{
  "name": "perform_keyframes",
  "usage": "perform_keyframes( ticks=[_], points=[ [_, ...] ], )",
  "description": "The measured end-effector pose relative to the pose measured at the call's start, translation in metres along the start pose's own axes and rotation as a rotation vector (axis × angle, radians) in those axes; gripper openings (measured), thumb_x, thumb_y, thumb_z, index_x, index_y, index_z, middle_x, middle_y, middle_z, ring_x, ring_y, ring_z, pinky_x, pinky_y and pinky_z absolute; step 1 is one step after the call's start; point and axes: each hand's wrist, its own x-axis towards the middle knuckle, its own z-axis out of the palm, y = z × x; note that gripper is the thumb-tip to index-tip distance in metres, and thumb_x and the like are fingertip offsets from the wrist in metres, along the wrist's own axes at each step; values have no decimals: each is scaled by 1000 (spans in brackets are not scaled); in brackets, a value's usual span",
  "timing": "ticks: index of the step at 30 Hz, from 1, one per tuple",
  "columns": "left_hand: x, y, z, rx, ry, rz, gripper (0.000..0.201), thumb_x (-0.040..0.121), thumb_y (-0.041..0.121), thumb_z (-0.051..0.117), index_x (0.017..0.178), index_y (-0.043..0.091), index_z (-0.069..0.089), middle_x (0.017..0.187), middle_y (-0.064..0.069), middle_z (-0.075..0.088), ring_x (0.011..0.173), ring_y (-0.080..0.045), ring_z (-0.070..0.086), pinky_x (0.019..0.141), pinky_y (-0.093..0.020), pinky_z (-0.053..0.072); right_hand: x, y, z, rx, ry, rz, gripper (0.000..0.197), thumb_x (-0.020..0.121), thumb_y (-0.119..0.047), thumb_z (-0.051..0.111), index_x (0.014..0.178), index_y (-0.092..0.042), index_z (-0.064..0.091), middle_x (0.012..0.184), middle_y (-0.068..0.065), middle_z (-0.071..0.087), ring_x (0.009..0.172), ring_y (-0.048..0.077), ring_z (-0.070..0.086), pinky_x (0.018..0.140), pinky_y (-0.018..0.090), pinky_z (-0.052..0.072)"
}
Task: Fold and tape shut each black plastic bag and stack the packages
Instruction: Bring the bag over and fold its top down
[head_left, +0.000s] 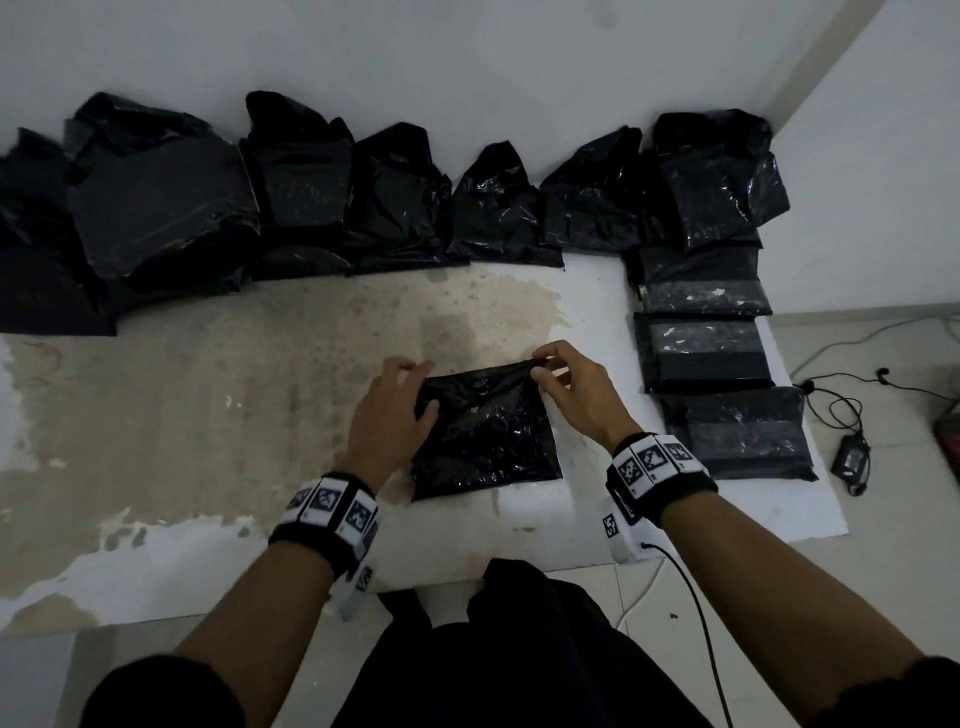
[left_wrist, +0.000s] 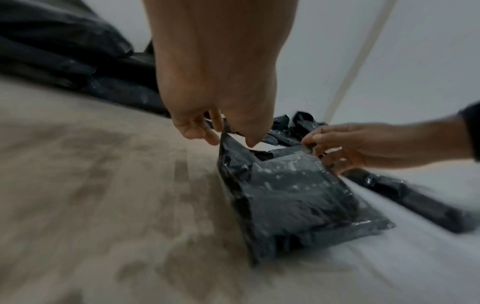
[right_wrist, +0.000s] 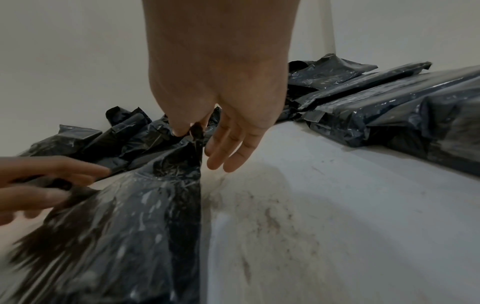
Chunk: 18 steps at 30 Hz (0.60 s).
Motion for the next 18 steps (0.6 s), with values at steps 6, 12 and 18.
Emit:
perform_keyframes(
  ticks=[6,12,18],
  points=[
    [28,-5,-11,203,-155,72,23,95,29,66,110,12,64,125,-7,42,101,-30,54,74,-37,47,-42,3,27,-361,50,-195,83,87,-55,70,156,-30,32,149,5,39,131,24,42,104,39,42],
    [28,-23,-28,34,-133,-55,14,97,26,64,98,13,60,104,-7,54,93,-32,58,75,-40,48,-63,22,51,-442,31,-112,99,84,-69,60,162,-27,15,156,10,36,141,28,36,107,46,40],
    [7,-13,-20,-469,-54,-419,45,88,42,74,112,15,48,98,3,59,89,-15,59,75,-31,48,-60,26,51,-436,56,-85,109,80,-74,61,162,-18,16,147,10,44,130,29,43,103,47,42]
  ],
)
